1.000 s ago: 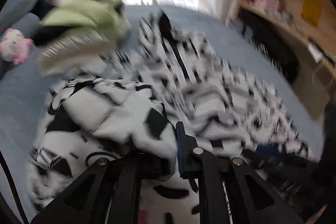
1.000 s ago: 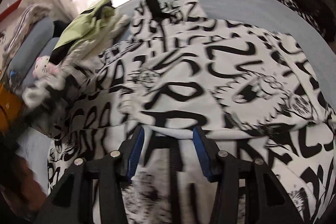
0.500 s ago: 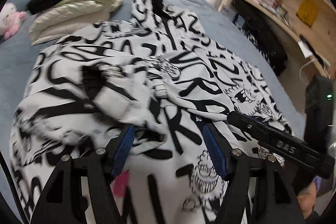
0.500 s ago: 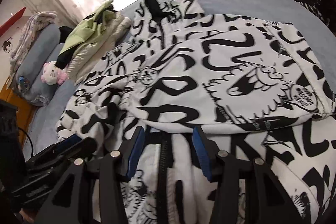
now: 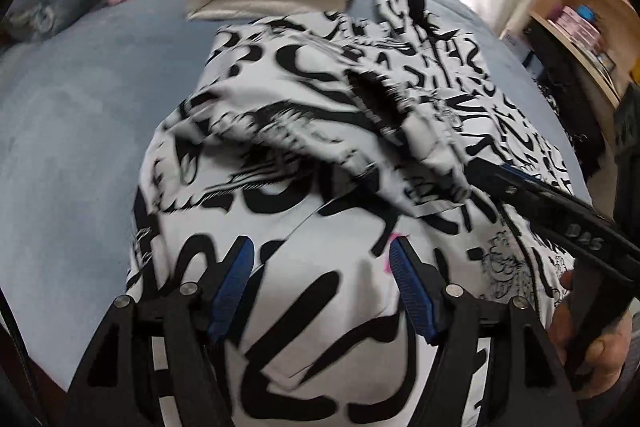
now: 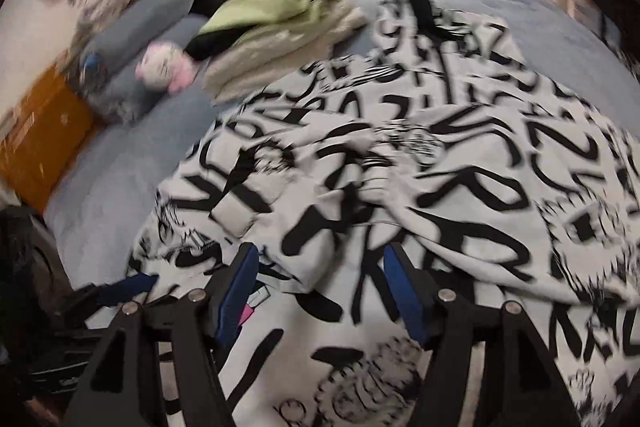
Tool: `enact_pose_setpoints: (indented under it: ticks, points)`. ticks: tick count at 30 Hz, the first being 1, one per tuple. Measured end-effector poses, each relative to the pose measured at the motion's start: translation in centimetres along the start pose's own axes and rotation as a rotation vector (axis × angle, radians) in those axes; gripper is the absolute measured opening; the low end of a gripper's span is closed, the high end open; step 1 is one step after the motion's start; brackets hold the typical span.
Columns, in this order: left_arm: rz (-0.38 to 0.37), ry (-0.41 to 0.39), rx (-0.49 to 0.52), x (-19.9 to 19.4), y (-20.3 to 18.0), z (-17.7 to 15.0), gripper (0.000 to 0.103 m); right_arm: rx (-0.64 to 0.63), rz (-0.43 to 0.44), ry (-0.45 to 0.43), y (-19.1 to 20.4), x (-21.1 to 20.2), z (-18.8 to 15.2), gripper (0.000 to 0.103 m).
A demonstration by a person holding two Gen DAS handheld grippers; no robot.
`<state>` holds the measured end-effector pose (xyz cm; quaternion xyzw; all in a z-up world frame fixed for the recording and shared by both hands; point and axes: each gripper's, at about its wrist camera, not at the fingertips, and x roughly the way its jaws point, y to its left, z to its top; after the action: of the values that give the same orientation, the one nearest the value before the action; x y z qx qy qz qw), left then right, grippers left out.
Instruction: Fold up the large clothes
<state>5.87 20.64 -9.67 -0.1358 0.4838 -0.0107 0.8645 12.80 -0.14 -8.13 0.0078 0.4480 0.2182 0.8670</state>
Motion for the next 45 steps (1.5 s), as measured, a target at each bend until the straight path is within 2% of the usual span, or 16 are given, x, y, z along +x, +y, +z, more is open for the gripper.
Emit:
enact_pose_setpoints:
  ticks: [6, 9, 11, 12, 13, 15, 19, 23, 25, 26, 29, 30, 33, 34, 37, 45]
  points:
    - [-0.001, -0.018, -0.011, -0.4, 1.1, -0.2, 0.069, -0.205, -0.152, 0.074, 3.4, 4.3, 0.4, 0.065]
    - [-0.001, -0.025, -0.005, -0.6, 1.1, -0.1, 0.069, -0.264, -0.223, 0.063, 4.2, 5.4, 1.3, 0.065]
    - [0.000, -0.031, -0.004, -0.7, 1.1, 0.0, 0.069, -0.297, -0.228, 0.019, 4.7, 5.1, 2.3, 0.046]
    - [0.000, -0.033, -0.004, -0.7, 1.1, 0.1, 0.069, -0.307, -0.239, 0.004, 4.8, 5.0, 3.0, 0.025]
    - [-0.001, -0.034, -0.004, -0.8, 1.1, 0.1, 0.069, -0.306, -0.238, -0.025, 4.9, 4.3, 3.9, 0.015]
    - [0.000, -0.034, -0.002, -0.8, 1.1, 0.0, 0.069, -0.281, -0.211, -0.093, 4.6, 2.5, 5.5, 0.010]
    - [0.006, -0.028, 0.005, -0.7, 1.2, -0.1, 0.069, -0.153, -0.148, -0.254, 1.6, -2.2, 8.6, 0.010]
    - [0.006, -0.027, 0.003, -0.7, 1.3, -0.3, 0.069, 0.058, -0.110, -0.316, -5.1, -5.1, 8.8, 0.010]
    - [0.006, -0.018, 0.008, -0.4, 1.3, -0.4, 0.069, 0.146, -0.122, -0.267, -8.6, -4.4, 7.4, 0.011]
    - [0.010, -0.013, 0.011, -0.3, 1.3, -0.3, 0.069, 0.203, -0.125, -0.201, -10.6, -3.4, 6.1, 0.012]
    - [0.013, -0.003, 0.026, -0.2, 1.2, 0.0, 0.069, 0.341, -0.097, 0.011, -14.9, -0.6, 2.2, 0.027]
    - [0.017, -0.001, 0.033, -0.1, 1.3, 0.3, 0.069, 0.378, -0.076, 0.045, -16.0, -0.4, 0.8, 0.032]
    - [0.036, -0.005, 0.049, 0.1, 1.7, 2.0, 0.069, 0.439, -0.003, 0.050, -18.0, -1.2, -1.2, 0.038]
    - [0.038, -0.002, 0.048, 0.3, 2.0, 2.9, 0.069, 0.450, 0.016, 0.041, -18.3, -1.6, -1.4, 0.047]
    - [0.036, 0.018, 0.020, 1.6, 3.4, 6.0, 0.069, 0.484, 0.059, -0.007, -19.6, -2.3, -0.5, 0.064]
    - [0.072, 0.126, -0.018, 9.1, 5.8, 13.2, 0.069, 0.468, 0.108, 0.021, -21.3, 1.9, 4.9, 0.065]
